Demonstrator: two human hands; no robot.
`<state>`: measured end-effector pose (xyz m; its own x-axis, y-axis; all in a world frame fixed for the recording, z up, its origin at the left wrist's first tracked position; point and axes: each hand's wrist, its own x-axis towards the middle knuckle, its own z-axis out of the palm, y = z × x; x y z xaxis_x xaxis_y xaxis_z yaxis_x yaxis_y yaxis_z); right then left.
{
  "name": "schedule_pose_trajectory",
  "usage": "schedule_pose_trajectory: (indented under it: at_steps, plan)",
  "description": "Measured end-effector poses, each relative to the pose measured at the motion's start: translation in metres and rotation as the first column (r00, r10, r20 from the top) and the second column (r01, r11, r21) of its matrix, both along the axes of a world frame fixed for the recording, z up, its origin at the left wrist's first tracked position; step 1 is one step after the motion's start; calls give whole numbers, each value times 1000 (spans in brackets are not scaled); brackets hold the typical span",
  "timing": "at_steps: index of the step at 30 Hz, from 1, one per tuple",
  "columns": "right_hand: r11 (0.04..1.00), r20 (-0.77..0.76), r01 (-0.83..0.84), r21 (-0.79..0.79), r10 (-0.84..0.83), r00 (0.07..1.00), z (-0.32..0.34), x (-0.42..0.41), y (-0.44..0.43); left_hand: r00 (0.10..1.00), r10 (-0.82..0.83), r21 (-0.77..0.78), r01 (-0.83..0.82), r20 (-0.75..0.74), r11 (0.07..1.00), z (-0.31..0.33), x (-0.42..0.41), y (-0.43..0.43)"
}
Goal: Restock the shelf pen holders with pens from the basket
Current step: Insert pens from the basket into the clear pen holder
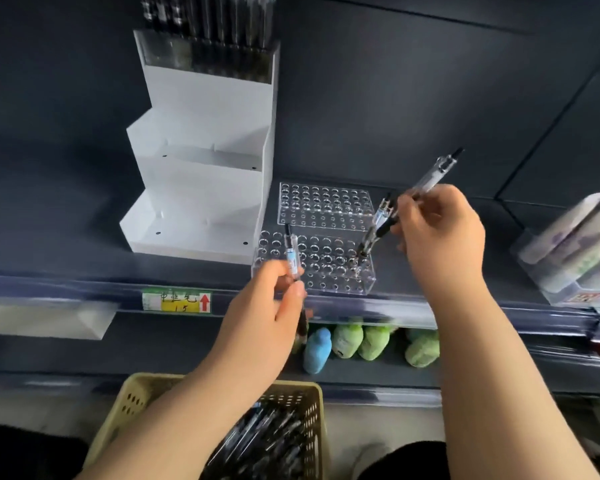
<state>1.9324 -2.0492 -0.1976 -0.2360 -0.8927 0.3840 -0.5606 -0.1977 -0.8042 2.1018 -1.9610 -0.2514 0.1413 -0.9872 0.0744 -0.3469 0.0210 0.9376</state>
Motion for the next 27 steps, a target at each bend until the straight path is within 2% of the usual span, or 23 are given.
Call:
schedule_pose_trajectory:
  at_steps: [4, 12, 20, 27]
  plan:
    - [1000, -91, 11, 22, -9, 996, -5, -14, -15, 996, -23, -59, 28, 83, 998, 16, -18, -25]
    - [990, -282, -59, 127, 93, 955, -18, -23, -27, 995, 16, -90, -7, 100, 996, 18, -40, -64]
    - [987, -321, -63, 147, 108, 941, -22, -22, -25, 987, 19, -136, 3, 161, 991, 19, -50, -67]
    - [977, -339, -75, 199, 141, 930, -29, -20, -22, 988, 29, -169, -4, 150, 986, 25, -51, -63]
